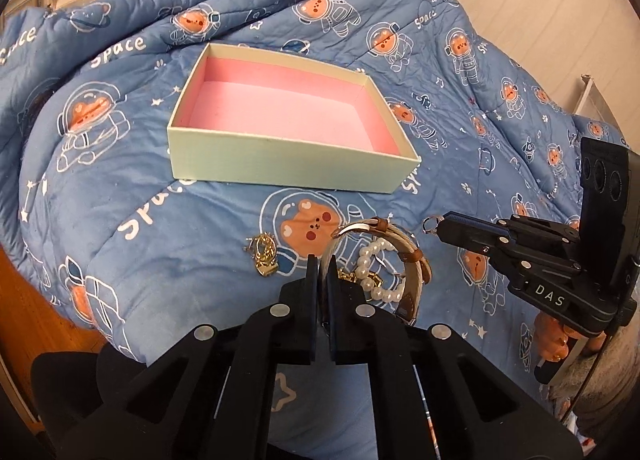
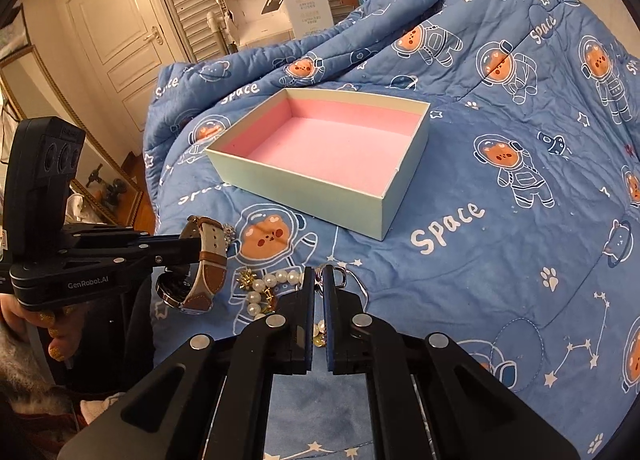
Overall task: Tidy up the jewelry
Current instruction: 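Lift and carry the watch with the left tool while the right tool carries the ring into the box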
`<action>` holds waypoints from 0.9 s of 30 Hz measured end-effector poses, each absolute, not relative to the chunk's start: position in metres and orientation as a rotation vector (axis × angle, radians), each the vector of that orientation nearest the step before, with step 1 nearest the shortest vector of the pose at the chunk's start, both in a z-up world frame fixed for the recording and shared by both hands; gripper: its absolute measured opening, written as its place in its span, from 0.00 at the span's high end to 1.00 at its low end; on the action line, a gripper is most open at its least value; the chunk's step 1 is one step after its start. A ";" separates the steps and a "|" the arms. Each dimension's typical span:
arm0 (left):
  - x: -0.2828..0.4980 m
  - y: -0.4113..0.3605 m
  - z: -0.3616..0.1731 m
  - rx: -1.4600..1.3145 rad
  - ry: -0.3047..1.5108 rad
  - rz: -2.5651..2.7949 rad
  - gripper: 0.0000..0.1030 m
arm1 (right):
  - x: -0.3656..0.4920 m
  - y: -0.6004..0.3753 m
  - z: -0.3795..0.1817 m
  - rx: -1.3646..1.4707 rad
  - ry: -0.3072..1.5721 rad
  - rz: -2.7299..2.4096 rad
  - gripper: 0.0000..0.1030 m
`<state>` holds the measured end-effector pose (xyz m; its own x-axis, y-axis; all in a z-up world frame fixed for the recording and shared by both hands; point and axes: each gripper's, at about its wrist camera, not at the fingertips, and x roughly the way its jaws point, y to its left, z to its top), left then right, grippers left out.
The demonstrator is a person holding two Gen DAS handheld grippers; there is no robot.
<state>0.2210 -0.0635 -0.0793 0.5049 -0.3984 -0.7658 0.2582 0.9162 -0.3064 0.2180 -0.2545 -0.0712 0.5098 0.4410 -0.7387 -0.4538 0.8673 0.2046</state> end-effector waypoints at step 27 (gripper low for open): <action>0.323 -0.068 -0.039 0.035 0.812 -0.260 0.96 | 0.324 -0.213 -0.036 -0.050 0.829 0.532 0.96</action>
